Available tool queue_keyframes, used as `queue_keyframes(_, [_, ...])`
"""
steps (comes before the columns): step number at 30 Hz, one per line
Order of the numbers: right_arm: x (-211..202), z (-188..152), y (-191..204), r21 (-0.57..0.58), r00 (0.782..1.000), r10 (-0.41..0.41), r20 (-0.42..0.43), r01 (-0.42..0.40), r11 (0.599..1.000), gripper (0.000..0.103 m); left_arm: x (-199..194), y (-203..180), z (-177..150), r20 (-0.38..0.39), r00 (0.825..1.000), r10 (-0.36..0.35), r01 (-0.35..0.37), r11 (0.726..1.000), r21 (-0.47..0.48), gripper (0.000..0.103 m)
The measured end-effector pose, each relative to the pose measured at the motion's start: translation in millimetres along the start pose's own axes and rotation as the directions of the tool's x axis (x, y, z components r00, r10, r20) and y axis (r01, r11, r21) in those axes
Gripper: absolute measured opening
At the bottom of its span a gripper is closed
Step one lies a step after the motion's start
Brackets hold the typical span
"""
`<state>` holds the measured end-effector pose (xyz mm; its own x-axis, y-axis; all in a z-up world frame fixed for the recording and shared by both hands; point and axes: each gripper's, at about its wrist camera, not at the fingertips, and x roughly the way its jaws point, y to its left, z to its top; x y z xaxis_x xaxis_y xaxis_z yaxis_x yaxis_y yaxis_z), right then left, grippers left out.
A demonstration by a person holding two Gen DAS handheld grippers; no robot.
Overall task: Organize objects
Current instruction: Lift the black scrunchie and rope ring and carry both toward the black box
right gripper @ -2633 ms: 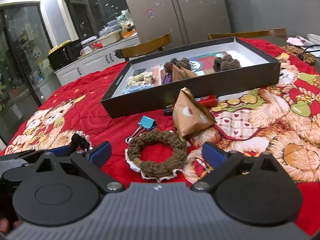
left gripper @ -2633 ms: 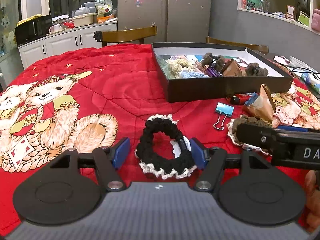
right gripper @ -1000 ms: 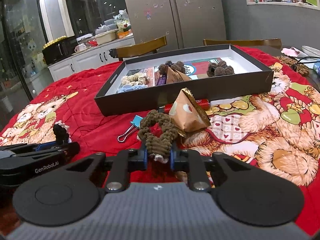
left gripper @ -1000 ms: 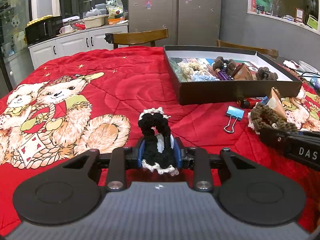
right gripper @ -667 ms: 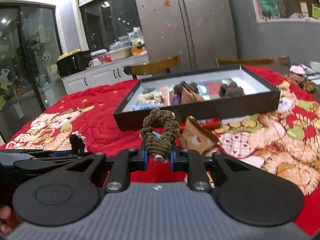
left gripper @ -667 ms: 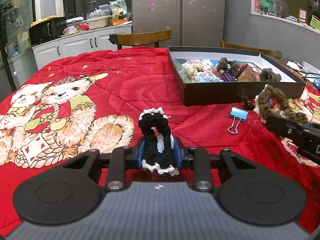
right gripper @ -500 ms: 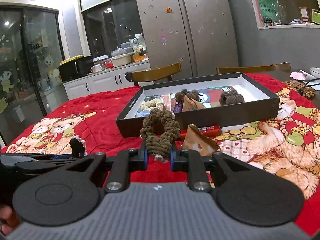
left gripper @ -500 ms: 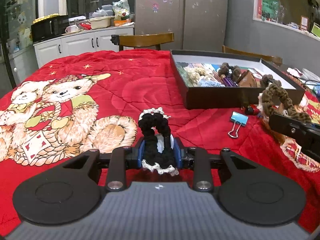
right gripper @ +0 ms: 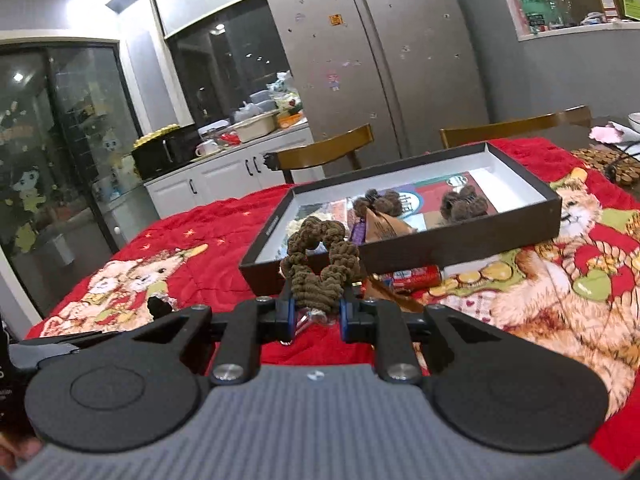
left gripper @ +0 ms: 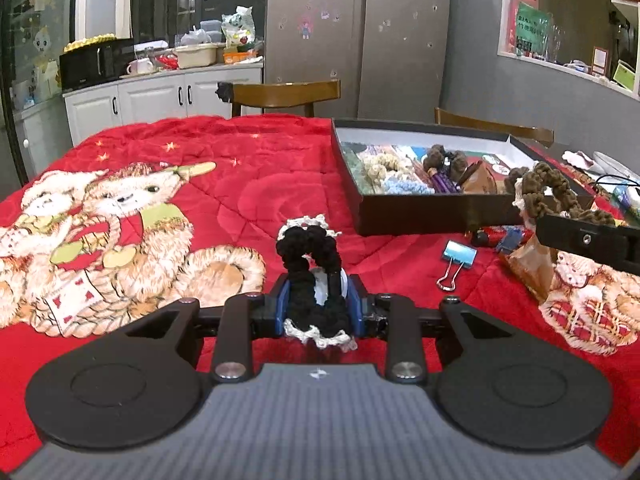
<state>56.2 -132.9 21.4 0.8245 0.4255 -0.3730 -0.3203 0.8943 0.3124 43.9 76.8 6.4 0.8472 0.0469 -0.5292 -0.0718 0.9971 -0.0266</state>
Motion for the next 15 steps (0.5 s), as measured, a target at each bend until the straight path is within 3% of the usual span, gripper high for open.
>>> queue_keyframes(15, [-22.5,51.0,-13.3,0.042,0.997,0.079,0.006,-0.079,0.996,0.022,-37.0,4.6,46.7,0.093,0.995,-0.026,0.031,0.998,-0.057,0.034])
